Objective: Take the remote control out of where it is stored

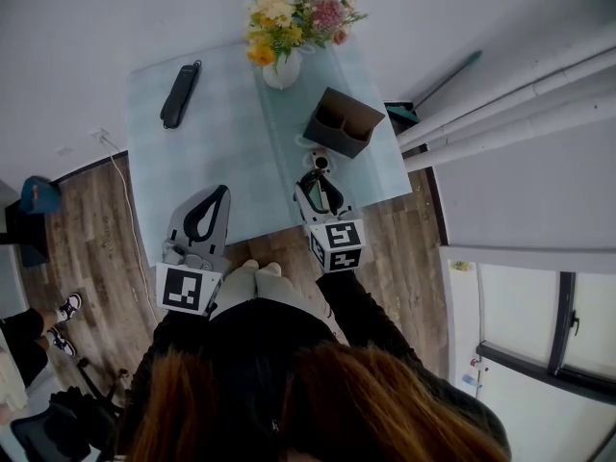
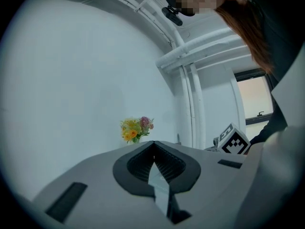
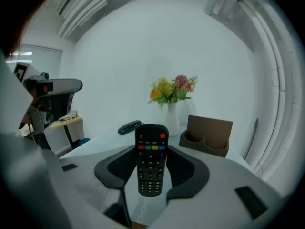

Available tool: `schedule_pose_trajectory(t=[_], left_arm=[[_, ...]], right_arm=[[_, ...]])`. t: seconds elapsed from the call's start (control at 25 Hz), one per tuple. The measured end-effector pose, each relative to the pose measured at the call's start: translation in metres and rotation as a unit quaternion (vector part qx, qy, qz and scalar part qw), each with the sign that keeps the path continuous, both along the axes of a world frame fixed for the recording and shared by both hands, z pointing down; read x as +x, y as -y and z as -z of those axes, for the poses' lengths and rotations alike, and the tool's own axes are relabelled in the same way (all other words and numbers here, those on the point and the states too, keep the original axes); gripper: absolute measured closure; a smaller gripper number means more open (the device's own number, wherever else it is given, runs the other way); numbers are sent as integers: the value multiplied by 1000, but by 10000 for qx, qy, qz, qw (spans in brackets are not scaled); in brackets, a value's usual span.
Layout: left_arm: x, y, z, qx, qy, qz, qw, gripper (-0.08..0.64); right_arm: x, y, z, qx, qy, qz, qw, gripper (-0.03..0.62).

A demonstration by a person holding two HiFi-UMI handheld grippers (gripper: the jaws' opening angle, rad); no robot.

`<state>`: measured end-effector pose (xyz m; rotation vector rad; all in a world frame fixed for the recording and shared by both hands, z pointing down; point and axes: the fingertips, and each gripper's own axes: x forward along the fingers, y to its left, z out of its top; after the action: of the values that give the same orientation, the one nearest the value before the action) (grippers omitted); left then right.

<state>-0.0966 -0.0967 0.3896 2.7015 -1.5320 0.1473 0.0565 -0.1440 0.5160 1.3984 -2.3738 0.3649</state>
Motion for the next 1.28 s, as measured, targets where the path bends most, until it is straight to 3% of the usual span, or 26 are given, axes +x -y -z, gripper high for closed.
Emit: schedule_pose_trajectory(t=[0.32, 0.92, 1.28], left_arm=[[-4, 1, 1, -16, -22, 79, 10000, 555], [-13, 1, -3, -49, 21, 233, 9997, 555], [-14, -1, -5, -114, 44, 286, 9995, 555]], right_arm=[[-8, 1, -44, -557, -269, 98, 9980, 387], [-39, 50, -86, -907, -600, 347, 9935, 388], [-45, 70, -131, -1444, -1148, 534, 9814, 387]])
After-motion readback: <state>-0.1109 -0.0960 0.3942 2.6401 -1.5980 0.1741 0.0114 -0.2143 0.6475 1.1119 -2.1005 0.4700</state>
